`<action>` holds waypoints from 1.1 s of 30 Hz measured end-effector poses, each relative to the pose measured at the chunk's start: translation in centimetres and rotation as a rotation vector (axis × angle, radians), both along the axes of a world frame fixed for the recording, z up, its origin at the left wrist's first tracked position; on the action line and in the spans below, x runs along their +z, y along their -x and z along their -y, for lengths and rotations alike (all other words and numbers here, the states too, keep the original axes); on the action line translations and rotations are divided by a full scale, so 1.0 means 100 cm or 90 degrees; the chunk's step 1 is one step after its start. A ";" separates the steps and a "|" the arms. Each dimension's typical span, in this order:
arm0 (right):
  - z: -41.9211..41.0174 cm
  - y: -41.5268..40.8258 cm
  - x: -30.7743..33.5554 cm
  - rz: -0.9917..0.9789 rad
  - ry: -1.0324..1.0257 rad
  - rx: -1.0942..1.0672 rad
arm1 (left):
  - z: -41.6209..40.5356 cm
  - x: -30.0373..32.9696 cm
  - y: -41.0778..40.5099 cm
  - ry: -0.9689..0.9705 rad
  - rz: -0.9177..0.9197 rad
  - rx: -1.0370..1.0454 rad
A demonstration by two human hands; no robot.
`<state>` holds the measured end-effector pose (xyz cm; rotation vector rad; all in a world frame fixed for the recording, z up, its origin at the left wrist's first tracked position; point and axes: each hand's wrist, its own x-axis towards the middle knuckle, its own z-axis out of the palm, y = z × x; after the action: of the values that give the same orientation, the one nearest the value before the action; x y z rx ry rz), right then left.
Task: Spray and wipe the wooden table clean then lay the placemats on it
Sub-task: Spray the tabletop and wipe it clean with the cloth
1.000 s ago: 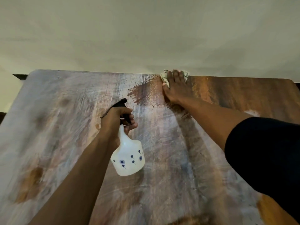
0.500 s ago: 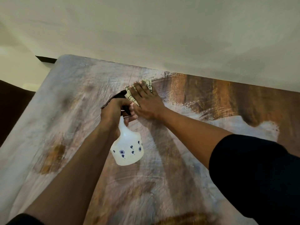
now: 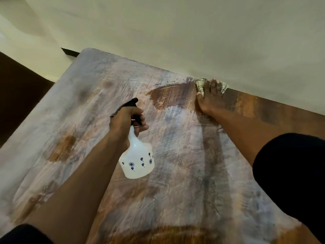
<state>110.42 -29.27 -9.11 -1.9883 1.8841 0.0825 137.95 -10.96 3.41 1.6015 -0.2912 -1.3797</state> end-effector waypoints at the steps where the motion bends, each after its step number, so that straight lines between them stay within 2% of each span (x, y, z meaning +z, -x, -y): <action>1: 0.000 -0.003 0.000 -0.001 0.010 -0.003 | -0.005 0.001 0.000 -0.011 0.000 -0.002; 5: -0.001 -0.023 -0.001 -0.011 0.037 0.000 | -0.026 0.008 -0.007 -0.024 -0.001 0.027; 14: -0.064 -0.144 0.006 0.027 0.059 0.305 | -0.037 0.022 -0.027 -0.041 0.048 0.053; 20: -0.065 -0.146 0.007 0.020 0.058 0.438 | -0.026 0.021 -0.034 -0.040 0.047 0.045; 23: -0.049 -0.128 0.006 0.006 0.065 0.399 | -0.020 0.015 -0.036 -0.035 0.035 0.040; 29: -0.016 -0.083 0.007 -0.010 0.061 0.187 | -0.007 0.011 -0.044 0.005 0.010 0.011; 33: -0.010 -0.083 0.006 -0.004 0.038 0.082 | 0.001 0.012 -0.059 0.011 0.007 -0.005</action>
<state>118.71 -28.25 -8.50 -2.1511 1.7796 0.0685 143.87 -11.02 4.64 1.5961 -0.3151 -1.3704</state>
